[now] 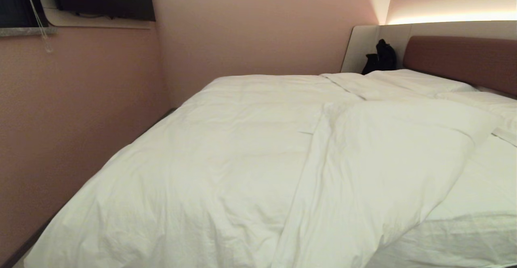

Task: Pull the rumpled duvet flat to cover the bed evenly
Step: Hold the folded corner of the quilt

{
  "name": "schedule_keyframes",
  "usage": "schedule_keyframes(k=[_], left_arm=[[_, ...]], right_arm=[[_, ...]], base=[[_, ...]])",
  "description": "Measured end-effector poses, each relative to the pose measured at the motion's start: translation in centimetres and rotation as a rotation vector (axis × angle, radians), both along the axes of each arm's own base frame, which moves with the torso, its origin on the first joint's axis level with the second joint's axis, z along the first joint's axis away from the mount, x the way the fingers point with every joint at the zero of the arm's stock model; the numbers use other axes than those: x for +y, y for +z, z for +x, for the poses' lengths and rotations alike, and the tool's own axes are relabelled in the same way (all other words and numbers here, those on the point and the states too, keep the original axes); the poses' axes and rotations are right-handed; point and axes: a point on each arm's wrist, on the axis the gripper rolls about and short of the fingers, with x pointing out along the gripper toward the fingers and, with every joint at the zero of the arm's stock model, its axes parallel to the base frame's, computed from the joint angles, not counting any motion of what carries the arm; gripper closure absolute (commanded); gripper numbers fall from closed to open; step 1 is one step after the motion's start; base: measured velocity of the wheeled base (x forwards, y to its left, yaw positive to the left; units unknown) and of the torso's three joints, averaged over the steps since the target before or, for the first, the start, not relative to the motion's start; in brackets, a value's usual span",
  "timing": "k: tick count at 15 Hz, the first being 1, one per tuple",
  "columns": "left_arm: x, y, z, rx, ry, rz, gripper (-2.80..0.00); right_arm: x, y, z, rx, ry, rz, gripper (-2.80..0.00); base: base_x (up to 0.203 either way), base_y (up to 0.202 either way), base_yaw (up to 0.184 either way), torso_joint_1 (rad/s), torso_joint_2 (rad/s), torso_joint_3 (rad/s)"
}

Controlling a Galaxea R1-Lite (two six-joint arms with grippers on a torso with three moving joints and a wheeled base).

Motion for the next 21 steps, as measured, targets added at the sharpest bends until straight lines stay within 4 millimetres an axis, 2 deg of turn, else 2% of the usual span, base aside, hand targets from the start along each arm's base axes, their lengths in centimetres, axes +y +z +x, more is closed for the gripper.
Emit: schedule_keyframes(k=[4, 11, 21], left_arm=[[-0.3, -1.1, 0.4, 0.027, -0.117, 0.019, 0.00], [-0.4, -3.4, 1.5, 0.122, -0.158, 0.099, 0.00], [-0.4, -5.8, 2.4, 0.215, -0.188, 0.096, 0.00]], right_arm=[[0.0, 0.0, 0.0, 0.000, 0.000, 0.001, 0.00], [0.0, 0.0, 0.0, 0.000, 0.000, 0.001, 0.00], [0.0, 0.0, 0.0, 0.000, 0.000, 0.001, 0.00]], base=[[0.000, 0.000, 0.000, 0.000, 0.00, 0.000], [0.000, 0.000, 0.000, 0.000, 0.00, 0.000], [0.000, 0.000, 0.000, 0.000, 0.00, 0.000]])
